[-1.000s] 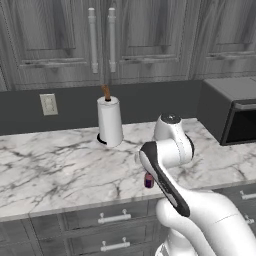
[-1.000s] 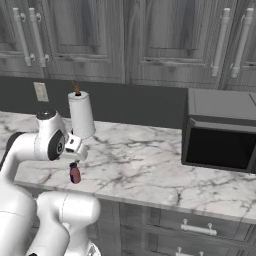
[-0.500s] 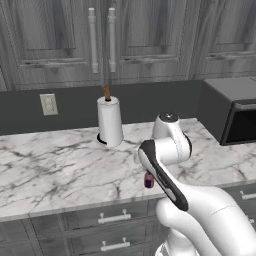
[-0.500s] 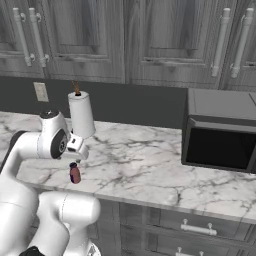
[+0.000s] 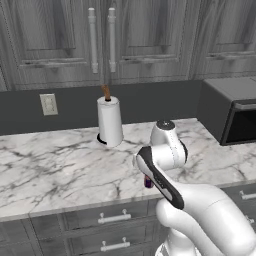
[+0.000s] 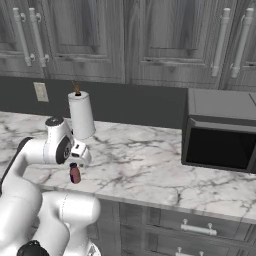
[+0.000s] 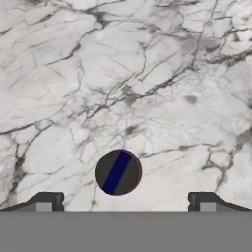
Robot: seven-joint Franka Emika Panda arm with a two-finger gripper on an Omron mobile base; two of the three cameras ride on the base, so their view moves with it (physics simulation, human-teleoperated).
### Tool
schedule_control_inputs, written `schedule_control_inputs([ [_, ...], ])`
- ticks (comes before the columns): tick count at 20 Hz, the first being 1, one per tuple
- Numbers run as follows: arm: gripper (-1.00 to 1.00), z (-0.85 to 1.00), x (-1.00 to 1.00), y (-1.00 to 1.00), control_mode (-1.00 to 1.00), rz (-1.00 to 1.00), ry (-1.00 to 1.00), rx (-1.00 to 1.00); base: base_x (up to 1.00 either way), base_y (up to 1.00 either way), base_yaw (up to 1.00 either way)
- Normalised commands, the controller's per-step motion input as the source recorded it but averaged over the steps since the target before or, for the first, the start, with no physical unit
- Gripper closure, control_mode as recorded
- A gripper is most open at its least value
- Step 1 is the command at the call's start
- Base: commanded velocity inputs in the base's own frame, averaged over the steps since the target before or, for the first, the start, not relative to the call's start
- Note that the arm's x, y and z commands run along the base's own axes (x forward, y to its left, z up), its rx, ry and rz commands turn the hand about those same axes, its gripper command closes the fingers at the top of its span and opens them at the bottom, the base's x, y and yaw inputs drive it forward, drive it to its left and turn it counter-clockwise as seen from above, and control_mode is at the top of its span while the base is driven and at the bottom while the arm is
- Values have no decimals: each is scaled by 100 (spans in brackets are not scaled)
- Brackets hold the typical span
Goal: Move the drinks to the dining counter.
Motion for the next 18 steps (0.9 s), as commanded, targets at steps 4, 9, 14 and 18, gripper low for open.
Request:
schedule_control_inputs([
  [4,-100,-11,23,0,-100,0,0,0,0,0,0],
  [9,-100,0,19,5,-100,0,0,0,0,0,0],
  [14,-100,0,5,1,-100,0,0,0,0,0,0],
  [18,-100,0,0,0,-100,0,0,0,0,0,0],
])
